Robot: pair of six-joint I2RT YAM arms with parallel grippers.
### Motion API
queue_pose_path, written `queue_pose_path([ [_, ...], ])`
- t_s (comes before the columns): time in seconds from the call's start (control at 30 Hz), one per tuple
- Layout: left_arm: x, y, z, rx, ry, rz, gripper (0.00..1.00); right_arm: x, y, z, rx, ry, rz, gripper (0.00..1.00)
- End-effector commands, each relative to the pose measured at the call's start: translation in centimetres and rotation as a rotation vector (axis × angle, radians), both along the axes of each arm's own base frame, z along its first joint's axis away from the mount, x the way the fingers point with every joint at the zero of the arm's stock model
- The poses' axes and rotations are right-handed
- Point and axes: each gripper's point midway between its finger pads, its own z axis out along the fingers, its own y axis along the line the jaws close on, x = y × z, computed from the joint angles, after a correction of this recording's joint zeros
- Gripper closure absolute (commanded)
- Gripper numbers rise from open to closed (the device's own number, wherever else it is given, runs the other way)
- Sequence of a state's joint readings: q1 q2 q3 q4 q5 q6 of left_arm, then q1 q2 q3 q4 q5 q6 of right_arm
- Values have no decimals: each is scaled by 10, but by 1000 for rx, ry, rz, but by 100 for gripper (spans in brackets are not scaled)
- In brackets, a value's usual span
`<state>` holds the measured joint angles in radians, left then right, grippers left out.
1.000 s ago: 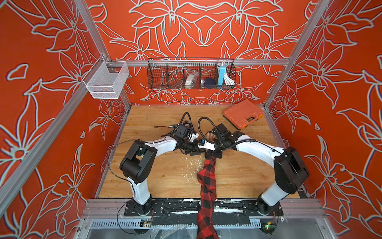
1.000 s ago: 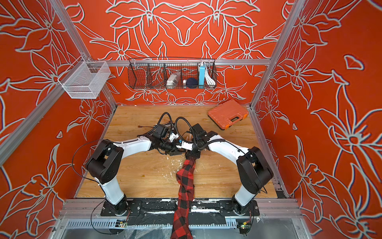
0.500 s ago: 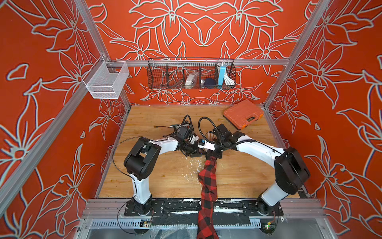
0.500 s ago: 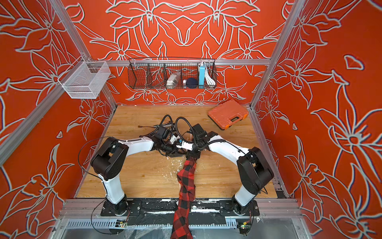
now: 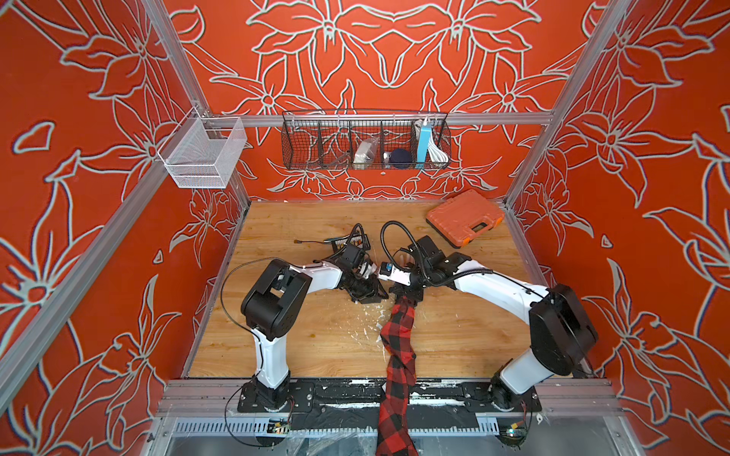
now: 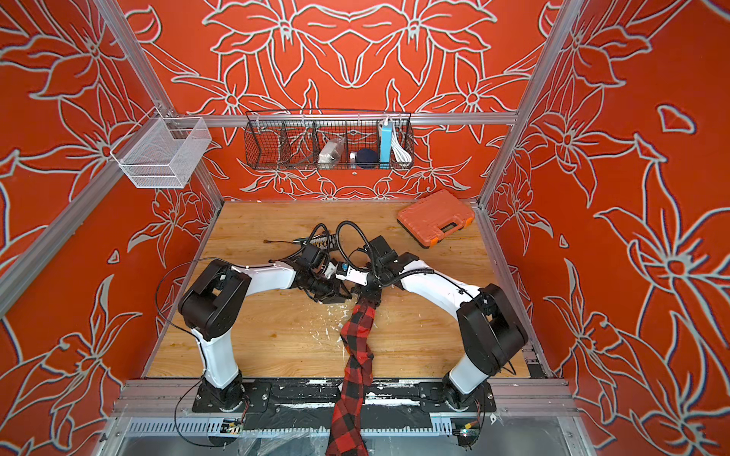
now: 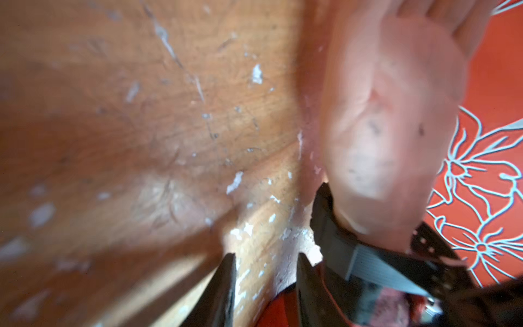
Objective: Take off the watch
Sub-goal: Untie the watch from the hand.
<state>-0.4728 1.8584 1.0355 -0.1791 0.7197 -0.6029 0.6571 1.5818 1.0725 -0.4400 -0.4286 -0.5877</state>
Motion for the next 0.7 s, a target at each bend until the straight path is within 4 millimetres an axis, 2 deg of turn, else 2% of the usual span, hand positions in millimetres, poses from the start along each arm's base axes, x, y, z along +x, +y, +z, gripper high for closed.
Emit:
queue_pose_path([
  [0.0, 5, 5, 35, 1, -96, 17, 64, 3, 15, 30, 131, -54, 0, 100],
  [0.13, 6, 6, 55, -17, -135, 17, 64, 5, 18, 38, 201, -96, -22, 100],
  [0.27, 3, -6, 71, -124, -134, -8, 63, 7, 19, 38, 269, -136, -55, 100],
  [0.33, 3, -7, 67, -121, -111, -4, 63, 7, 18, 38, 295, -150, -74, 100],
  [0.47, 2, 5, 46, -14, -74, 14, 65, 2, 21, 46, 376, -177, -68, 100],
  [0.67, 2, 15, 43, 57, -92, 22, 65, -7, 29, 56, 495, -199, -18, 98],
])
